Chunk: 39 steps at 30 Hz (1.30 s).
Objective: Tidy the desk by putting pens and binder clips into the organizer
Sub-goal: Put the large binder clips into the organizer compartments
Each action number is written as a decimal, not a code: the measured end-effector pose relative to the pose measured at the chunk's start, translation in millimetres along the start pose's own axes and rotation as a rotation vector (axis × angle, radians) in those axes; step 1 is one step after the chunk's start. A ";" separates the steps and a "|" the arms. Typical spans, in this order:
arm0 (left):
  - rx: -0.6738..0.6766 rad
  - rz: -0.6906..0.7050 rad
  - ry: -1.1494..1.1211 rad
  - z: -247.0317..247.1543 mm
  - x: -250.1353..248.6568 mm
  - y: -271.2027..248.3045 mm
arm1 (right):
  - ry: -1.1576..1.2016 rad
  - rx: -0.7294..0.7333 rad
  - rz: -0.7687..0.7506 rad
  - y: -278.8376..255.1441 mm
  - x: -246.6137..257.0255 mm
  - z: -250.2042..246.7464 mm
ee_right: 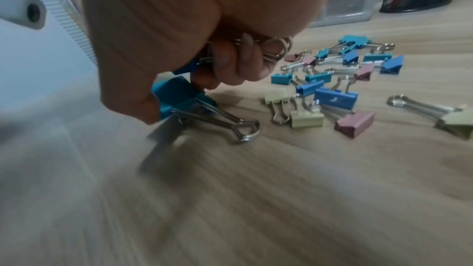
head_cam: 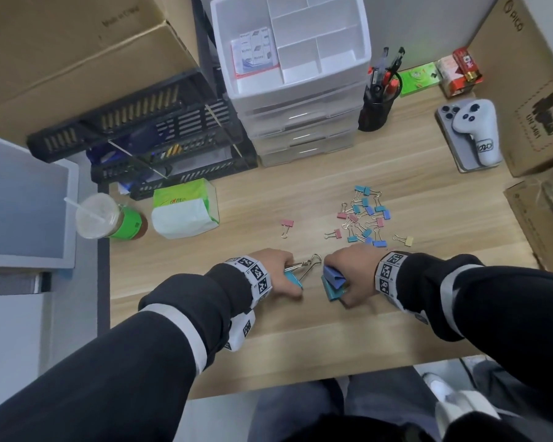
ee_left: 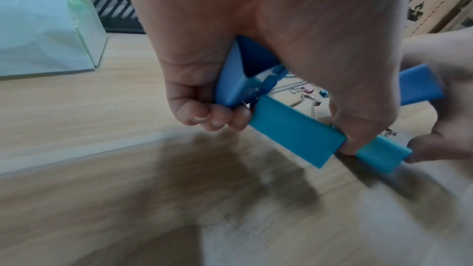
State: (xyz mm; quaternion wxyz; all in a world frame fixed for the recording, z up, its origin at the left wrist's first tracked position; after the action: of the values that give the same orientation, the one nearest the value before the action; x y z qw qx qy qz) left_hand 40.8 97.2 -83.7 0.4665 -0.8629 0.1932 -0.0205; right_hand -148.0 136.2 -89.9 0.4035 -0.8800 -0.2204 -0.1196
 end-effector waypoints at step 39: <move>-0.250 -0.024 -1.424 -194.6 5.4 -51.6 | 0.118 -0.683 -0.197 -29.2 3.1 -242.1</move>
State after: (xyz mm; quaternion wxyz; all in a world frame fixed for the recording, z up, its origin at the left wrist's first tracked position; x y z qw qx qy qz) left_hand 20.1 -34.6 67.2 0.3767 -0.7159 -0.1662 0.5639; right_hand -167.3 -30.8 86.8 0.0845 -0.9302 -0.2277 -0.2751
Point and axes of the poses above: each hand's wrist, its own y-axis towards the middle knuckle, its own z-axis out of the palm, x = y × z, the point moved 3 cm from there along y, towards the middle knuckle, and after that the axes turned 4 degrees about y, right-handed, at the moved point
